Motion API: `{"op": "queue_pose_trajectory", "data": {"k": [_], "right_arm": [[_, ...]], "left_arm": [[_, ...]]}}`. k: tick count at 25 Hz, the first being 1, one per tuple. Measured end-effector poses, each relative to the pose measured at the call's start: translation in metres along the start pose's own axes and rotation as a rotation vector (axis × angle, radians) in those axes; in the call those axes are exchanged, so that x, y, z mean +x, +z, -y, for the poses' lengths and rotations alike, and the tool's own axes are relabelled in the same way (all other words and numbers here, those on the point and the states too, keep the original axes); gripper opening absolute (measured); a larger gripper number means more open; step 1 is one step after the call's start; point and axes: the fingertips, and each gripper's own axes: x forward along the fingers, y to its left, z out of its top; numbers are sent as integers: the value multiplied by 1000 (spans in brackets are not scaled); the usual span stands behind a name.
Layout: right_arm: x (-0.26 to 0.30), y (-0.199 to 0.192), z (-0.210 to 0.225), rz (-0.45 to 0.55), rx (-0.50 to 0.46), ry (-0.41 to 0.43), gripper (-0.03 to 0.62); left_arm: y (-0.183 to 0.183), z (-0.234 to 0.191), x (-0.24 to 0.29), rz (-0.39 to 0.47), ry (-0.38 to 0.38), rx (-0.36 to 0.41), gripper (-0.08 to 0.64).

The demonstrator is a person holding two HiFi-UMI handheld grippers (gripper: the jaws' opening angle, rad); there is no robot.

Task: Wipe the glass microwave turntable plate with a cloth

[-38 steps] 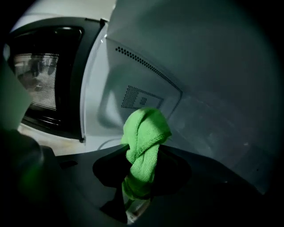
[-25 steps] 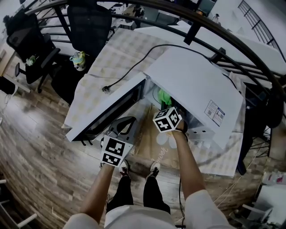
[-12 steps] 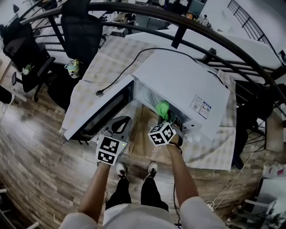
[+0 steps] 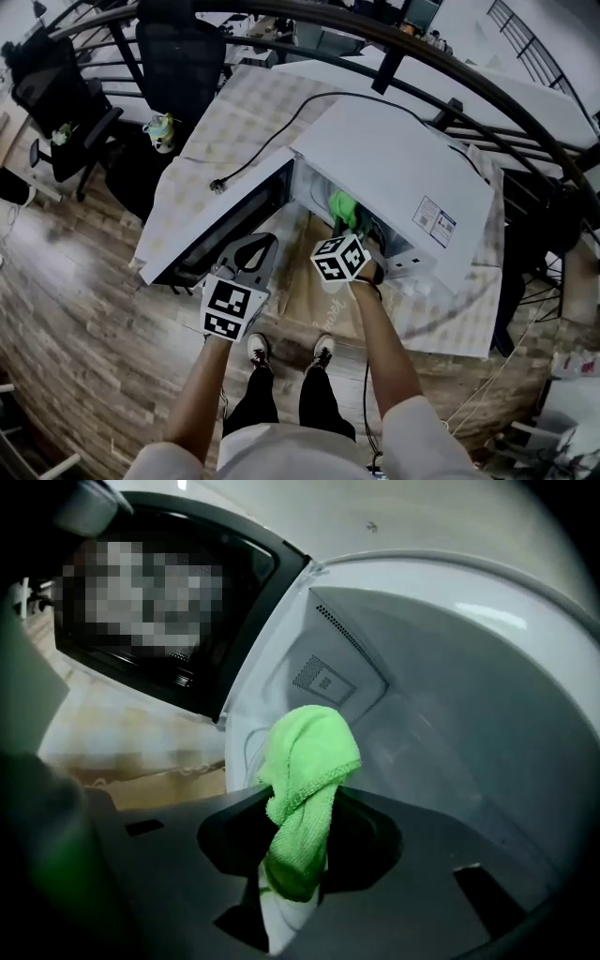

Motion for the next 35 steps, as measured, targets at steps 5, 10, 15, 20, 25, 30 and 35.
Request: {"op": "queue_pose_trajectory", "data": {"k": [5, 10, 15, 20, 25, 30, 35], "right_arm": [[44, 17, 11, -62, -132, -60, 130], [75, 33, 31, -91, -296, -125, 132], [84, 41, 25, -69, -319, -68, 129], [64, 36, -5, -22, -426, -24, 121], [33, 13, -17, -52, -453, 10, 120], [-3, -3, -29, -79, -494, 76, 120], [-20, -24, -29, -128, -486, 103, 124]], "left_arm": [[-19, 3, 2, -31, -9, -5, 21], [-42, 9, 5, -54, -39, -16, 21], [-55, 7, 7, -70, -39, -35, 21], [-49, 4, 5, -63, -37, -28, 21], [-37, 4, 3, -48, -34, -20, 21], [-22, 10, 0, -33, -44, -11, 21], [-3, 12, -3, -5, -51, 8, 21]]}}
